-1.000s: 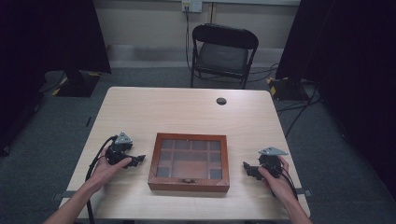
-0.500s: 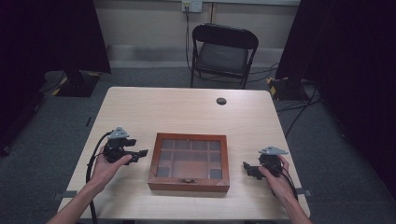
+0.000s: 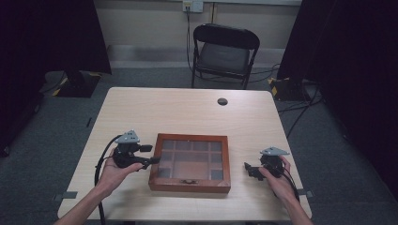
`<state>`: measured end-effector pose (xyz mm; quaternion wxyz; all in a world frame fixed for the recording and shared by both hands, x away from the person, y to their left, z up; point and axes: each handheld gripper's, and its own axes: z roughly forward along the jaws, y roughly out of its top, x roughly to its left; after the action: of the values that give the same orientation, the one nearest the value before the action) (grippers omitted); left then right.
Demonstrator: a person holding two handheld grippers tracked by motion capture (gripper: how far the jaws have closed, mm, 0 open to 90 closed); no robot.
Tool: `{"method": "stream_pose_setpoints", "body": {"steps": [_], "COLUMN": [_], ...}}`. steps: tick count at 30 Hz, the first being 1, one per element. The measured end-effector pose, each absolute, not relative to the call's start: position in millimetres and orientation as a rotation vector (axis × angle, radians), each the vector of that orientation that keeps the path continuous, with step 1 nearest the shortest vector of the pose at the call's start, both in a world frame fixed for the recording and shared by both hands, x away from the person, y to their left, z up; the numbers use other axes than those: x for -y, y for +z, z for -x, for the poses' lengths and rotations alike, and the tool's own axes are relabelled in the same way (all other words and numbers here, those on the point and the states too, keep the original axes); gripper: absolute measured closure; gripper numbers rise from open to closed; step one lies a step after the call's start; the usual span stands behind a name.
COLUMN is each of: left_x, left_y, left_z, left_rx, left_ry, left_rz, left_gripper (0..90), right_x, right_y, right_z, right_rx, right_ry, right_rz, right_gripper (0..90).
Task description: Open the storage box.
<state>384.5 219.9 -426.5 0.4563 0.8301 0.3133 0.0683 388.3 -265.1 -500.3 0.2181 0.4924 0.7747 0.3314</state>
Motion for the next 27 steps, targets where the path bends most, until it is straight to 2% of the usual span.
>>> {"method": "stream_pose_setpoints", "body": {"steps": [4,16,18,27], "left_x": [-207,-170,-166,-146], "left_y": [-423,-430,-431,-427], "left_z": [-378,-366,-366,-354], "left_rx": [-0.708,-0.624,-0.603,-0.498], "left_ry": [0.137,0.019,-0.025,-0.065], "left_rz": [-2.059,-2.127,-2.126,-2.149], "left_gripper": [39.6,39.0,40.3,48.0], "right_x": [265,265,265,265], "right_y": [-500,-500,-500,-500], "right_z": [-388,-388,-388,-389], "right_rx": [-2.145,-2.144,-2.144,-2.145], "right_ry": [0.917,0.916,0.917,0.917], "right_rz": [-1.363,-1.363,-1.363,-1.36], "right_gripper": [9.5,9.4,9.4,9.2]}}
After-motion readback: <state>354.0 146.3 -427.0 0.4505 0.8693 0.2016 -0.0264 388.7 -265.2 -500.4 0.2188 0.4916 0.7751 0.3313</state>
